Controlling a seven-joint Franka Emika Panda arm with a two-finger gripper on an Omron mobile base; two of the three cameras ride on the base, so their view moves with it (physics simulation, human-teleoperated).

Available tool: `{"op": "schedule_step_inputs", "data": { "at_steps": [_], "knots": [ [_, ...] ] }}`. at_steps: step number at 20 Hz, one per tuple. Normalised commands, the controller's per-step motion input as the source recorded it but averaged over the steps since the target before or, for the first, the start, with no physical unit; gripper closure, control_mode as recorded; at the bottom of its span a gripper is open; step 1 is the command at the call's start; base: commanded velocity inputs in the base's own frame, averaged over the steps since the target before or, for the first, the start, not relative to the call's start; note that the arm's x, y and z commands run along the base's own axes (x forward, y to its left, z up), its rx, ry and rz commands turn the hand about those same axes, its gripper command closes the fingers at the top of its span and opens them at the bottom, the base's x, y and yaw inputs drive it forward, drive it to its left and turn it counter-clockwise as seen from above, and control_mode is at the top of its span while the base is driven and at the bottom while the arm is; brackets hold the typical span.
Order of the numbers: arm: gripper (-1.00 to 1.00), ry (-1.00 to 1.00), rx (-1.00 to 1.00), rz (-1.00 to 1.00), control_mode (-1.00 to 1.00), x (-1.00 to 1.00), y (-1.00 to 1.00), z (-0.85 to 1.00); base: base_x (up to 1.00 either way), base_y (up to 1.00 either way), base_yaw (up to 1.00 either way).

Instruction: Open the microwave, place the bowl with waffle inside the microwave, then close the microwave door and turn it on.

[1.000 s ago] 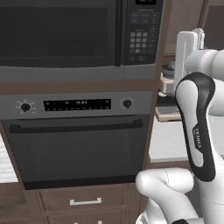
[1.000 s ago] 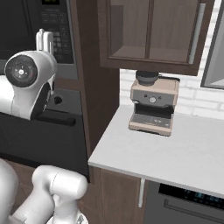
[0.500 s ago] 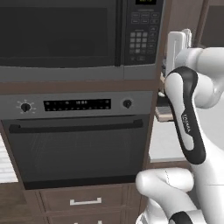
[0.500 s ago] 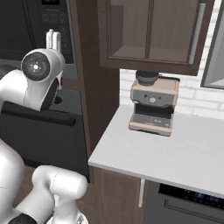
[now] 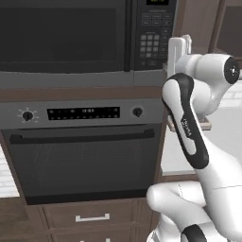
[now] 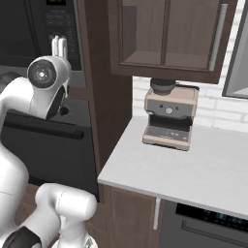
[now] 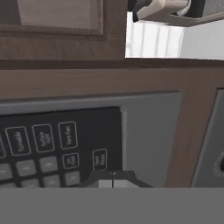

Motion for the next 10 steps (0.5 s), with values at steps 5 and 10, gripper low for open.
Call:
{"op": "schedule_step_inputs", "data": {
  "at_steps": [5,10],
  "knots": [
    [1.0,0.0,0.0,0.0,-1.0,0.44,0.18,0.0,0.0,0.0,0.0],
    [1.0,0.0,0.0,0.0,-1.0,0.51,0.05,-0.05,0.0,0.0,0.0]
  ]
}}
